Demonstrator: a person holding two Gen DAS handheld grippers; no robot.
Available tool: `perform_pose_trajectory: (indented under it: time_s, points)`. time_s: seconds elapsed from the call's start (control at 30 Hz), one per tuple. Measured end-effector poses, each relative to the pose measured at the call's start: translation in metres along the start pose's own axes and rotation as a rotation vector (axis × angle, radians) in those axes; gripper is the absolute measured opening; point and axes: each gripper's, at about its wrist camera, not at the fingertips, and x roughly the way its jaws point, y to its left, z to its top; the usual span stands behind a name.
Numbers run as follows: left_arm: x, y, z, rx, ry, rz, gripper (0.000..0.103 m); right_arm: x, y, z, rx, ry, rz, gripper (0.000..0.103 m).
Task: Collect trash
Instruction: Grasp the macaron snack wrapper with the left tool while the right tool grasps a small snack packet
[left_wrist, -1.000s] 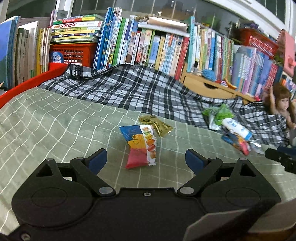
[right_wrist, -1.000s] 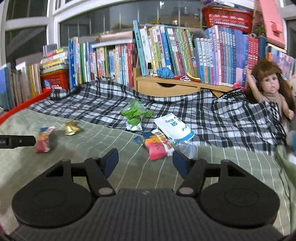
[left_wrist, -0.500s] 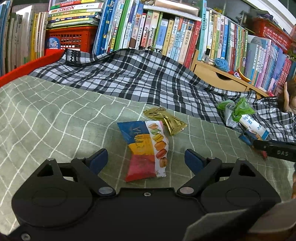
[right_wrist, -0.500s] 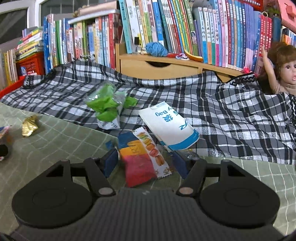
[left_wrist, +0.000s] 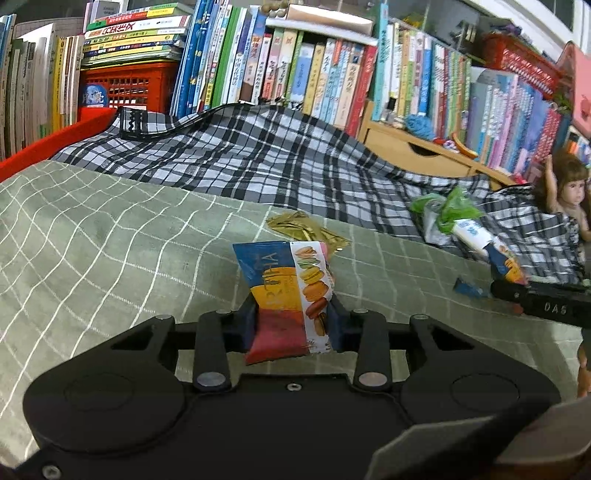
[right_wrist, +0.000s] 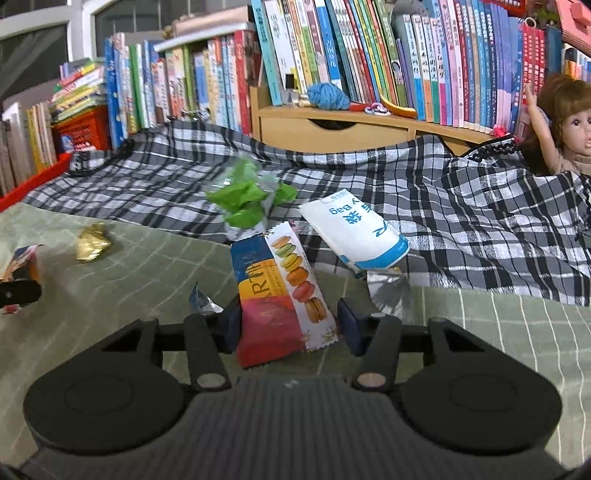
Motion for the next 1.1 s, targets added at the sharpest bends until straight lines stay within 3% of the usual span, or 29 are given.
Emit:
perform_pose_trajectory:
  time_s: [0.6,1.1]
  points:
    - [-0.103,-0.039,-0.056,0.121,-0.005,-0.076,0.035,-0.109,0.038,-0.070,0.023,-0.040,0.086,0.057]
    - [-0.157,-0.059,-0.124,0.197,0.047,-0.129,0.035,-0.164,0.062,-0.139,0.049,-0.020,0.161,0.057]
